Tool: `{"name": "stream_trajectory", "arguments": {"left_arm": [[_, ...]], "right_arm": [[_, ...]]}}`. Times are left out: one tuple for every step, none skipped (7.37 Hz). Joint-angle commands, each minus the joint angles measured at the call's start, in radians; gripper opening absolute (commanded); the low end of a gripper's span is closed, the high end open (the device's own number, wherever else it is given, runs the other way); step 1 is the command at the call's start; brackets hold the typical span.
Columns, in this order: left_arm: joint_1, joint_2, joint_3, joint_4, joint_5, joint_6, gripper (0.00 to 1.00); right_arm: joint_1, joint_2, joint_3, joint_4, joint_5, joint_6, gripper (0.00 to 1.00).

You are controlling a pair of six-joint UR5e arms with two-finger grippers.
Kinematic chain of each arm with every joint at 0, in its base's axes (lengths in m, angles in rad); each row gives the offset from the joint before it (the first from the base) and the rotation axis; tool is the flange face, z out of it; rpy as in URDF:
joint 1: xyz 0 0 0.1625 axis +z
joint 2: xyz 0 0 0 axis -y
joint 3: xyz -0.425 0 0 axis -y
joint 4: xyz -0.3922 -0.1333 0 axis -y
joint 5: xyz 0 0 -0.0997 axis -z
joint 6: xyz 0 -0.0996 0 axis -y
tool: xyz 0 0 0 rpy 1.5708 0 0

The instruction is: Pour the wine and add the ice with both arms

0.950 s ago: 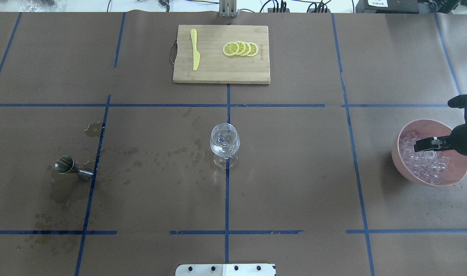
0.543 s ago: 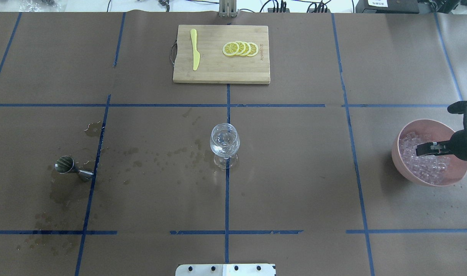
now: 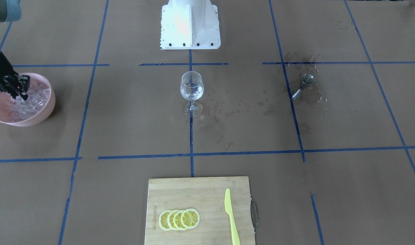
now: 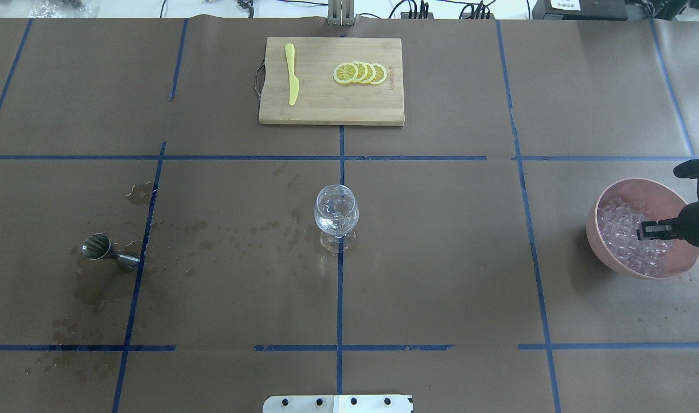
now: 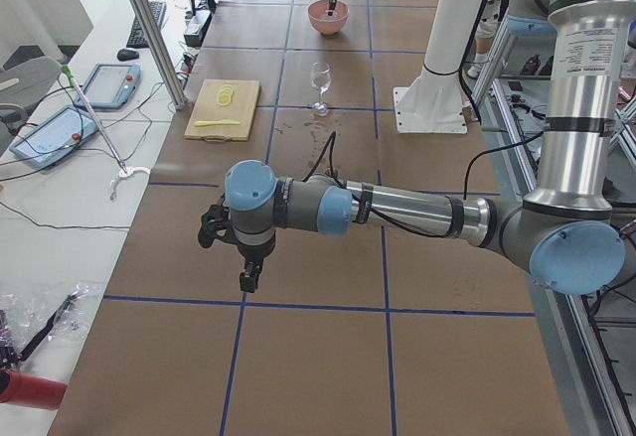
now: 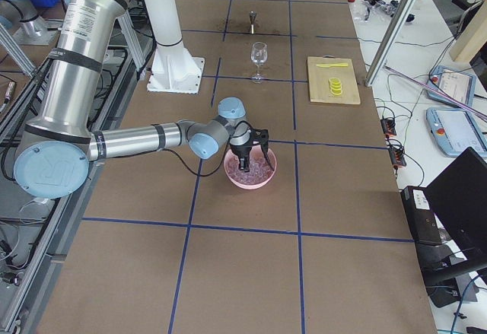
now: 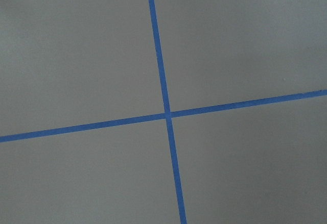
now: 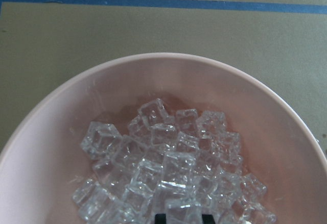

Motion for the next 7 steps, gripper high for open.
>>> {"name": "stream_trajectory", "arguments": {"left_arm": [[0.000,0.000,0.000,0.000,0.000,0.001,1.00],[0.001,-0.001,0.002,0.000,0.000,0.001,1.00],[0.001,0.000,0.002,0.000,0.000,0.001,1.00],[0.001,-0.001,0.002,0.000,0.000,0.001,1.00],[0.001,-0.001,0.002,0.000,0.000,0.001,1.00],[0.001,-0.001,0.002,0.000,0.000,0.001,1.00],[0.001,-0.001,0.002,0.000,0.000,0.000,1.00]], "right_arm": [[-0.001,0.011,0.017,0.000,-0.001,0.002,0.00],[0.000,0.016,0.055,0.000,-0.003,-0.002,0.00],[0.006,0.029,0.104,0.000,-0.001,-0.003,0.00],[0.023,0.095,0.136,-0.012,0.003,0.003,0.00],[0.023,0.162,0.129,-0.018,0.003,0.012,0.00],[0.023,0.230,0.136,-0.081,0.003,0.049,0.00],[0.020,0.349,0.130,-0.209,0.000,0.076,0.00]]}}
